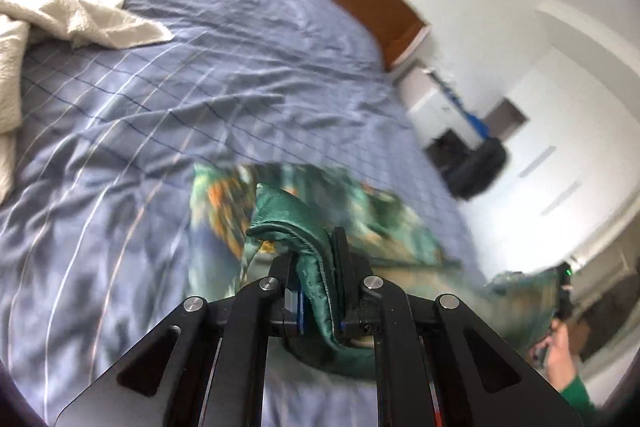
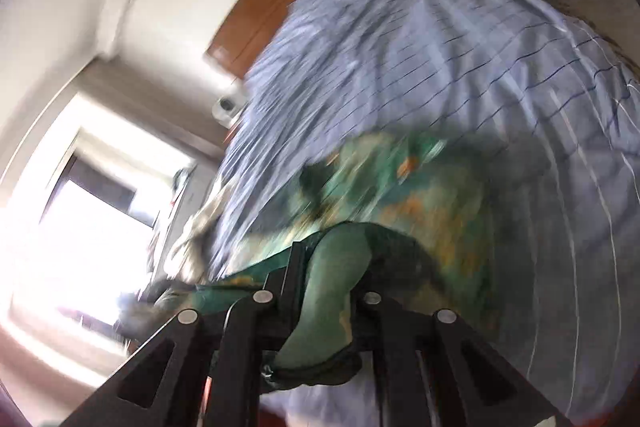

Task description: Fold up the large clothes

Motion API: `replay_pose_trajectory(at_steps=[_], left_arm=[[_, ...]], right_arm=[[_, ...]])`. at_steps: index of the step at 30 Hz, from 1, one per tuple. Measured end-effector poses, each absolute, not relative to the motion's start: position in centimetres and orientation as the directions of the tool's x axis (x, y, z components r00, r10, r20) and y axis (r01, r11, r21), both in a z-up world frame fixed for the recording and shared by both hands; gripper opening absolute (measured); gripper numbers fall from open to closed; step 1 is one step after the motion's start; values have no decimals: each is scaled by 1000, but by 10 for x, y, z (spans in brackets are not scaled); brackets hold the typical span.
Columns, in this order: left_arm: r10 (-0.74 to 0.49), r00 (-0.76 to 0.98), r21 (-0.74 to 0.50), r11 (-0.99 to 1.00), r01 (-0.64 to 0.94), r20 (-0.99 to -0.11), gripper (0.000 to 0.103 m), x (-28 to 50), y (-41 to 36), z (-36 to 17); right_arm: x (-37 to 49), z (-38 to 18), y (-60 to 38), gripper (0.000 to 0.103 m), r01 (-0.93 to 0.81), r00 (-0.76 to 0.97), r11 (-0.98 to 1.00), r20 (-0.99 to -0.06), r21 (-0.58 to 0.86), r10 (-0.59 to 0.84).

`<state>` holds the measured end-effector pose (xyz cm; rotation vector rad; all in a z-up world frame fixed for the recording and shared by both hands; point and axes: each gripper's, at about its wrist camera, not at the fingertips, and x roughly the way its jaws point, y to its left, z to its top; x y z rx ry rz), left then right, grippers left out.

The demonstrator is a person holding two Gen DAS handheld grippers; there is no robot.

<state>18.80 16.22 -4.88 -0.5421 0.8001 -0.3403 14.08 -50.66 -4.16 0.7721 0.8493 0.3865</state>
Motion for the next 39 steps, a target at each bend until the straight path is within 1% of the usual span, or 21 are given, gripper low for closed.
replay_pose_trajectory(at_steps=[4, 5, 7, 9, 10, 11, 12, 13, 14, 16, 17, 20, 22, 24, 27, 28, 30, 31, 32, 35, 39], left_arm=[[-400, 591, -493, 870, 5, -701, 16, 238, 143, -96], [-390, 566, -482, 876, -15, -726, 21, 247, 140, -107], [-394, 537, -489, 871, -40, -746, 28, 257, 138, -123], [-425, 517, -525, 849, -55, -743, 32, 255, 144, -125], [-452, 506, -551, 833, -56, -735, 40, 256, 148, -121], [-479, 499, -577, 815, -51, -722, 57, 254, 152, -114], [-484, 508, -585, 810, -49, -712, 67, 253, 156, -105], [-463, 548, -579, 814, -49, -697, 86, 248, 164, -91], [-444, 595, -577, 816, -40, -670, 96, 243, 171, -77], [-456, 651, -602, 798, -3, -607, 99, 234, 184, -57], [-470, 657, -614, 789, 13, -589, 99, 229, 191, -52], [-477, 639, -585, 809, 51, -603, 100, 221, 199, -57], [-468, 594, -527, 846, 87, -654, 100, 217, 191, -74], [-460, 537, -477, 871, 118, -707, 100, 227, 169, -98], [-379, 513, -371, 920, 124, -770, 99, 251, 129, -123], [-349, 515, -337, 934, 119, -783, 93, 259, 116, -127], [-245, 503, -243, 967, 72, -829, 42, 274, 93, -131], [-196, 490, -207, 978, 33, -849, 13, 279, 90, -131], [-176, 489, -210, 978, -15, -854, 11, 282, 88, -125], [-170, 591, -222, 975, -14, -788, 10, 278, 91, -81], [-135, 704, -210, 977, -20, -697, 10, 284, 99, -39]], right_arm=[[205, -113, -517, 12, 158, 612, 614, -564, 774, 554], [215, -133, -516, 12, 198, 604, 600, -579, 775, 548], [222, -157, -517, 13, 255, 610, 570, -587, 781, 532], [224, -178, -521, 15, 310, 628, 473, -551, 825, 550], [223, -182, -522, 18, 324, 634, 431, -531, 842, 562], [223, -185, -526, 24, 336, 638, 377, -503, 863, 582], [223, -186, -529, 29, 342, 638, 327, -473, 881, 607], [224, -185, -533, 42, 339, 641, 282, -440, 898, 629], [224, -183, -537, 58, 332, 651, 245, -409, 911, 640], [223, -174, -548, 76, 319, 683, 192, -366, 928, 632], [220, -167, -552, 79, 311, 697, 194, -362, 930, 619], [216, -132, -560, 79, 257, 709, 337, -414, 905, 570], [216, -111, -550, 79, 214, 664, 533, -522, 818, 536], [218, -96, -520, 79, 122, 597, 762, -660, 636, 456], [229, -98, -474, 79, 4, 538, 914, -771, 407, 341], [233, -103, -462, 79, -14, 536, 933, -785, 360, 311], [248, -115, -438, 74, -21, 517, 969, -827, 246, 221], [252, -120, -429, 41, -2, 504, 981, -847, 194, 169], [255, -120, -423, 11, 21, 494, 990, -863, 137, 109], [253, -92, -420, 9, 46, 564, 997, -825, 64, 27], [256, -27, -419, 8, 39, 716, 998, -694, -57, -68]])
